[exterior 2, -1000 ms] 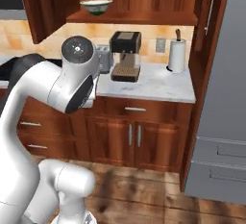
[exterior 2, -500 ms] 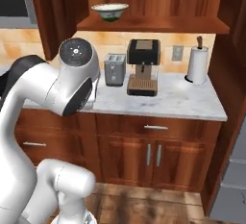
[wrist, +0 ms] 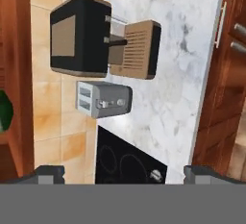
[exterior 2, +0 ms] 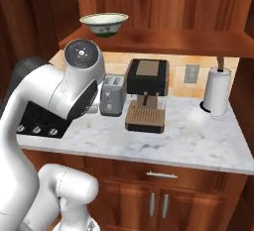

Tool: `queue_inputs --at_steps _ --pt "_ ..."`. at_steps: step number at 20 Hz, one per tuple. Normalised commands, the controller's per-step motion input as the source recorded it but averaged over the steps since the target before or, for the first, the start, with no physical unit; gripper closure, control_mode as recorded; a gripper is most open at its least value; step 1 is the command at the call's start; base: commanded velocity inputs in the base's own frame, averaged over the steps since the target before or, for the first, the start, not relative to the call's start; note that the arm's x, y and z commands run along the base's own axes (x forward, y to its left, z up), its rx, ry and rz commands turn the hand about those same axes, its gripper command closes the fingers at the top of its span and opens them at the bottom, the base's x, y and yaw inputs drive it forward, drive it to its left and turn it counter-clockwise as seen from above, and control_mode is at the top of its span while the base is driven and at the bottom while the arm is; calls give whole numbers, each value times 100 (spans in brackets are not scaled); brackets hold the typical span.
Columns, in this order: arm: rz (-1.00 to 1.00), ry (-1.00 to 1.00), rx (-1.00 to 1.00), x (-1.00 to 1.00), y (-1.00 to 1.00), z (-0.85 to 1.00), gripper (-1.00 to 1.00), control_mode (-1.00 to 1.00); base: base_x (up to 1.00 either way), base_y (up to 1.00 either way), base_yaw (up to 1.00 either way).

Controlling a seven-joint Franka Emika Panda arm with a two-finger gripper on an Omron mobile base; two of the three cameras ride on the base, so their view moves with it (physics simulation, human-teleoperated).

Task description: Pick up the bowls from the cabinet and place each bowl in front of a stool on the dining counter.

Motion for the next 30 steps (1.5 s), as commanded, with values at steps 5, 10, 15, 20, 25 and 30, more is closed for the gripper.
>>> queue_inputs --at_steps 5,10,15,20,25,30 --pt "0 0 0 0 0 0 -100 100 67 -40 18" --pt "0 0 0 0 0 0 -100 100 54 -34 17" --pt "9 -7 1 11 0 0 -100 -100 24 -2 9" --pt "29 -30 4 27 0 1 -100 -100 0 0 0" --pt "15 -22 1 43 4 22 -100 -100 0 0 0" --pt "4 -3 0 47 23 41 -100 -100 0 0 0"
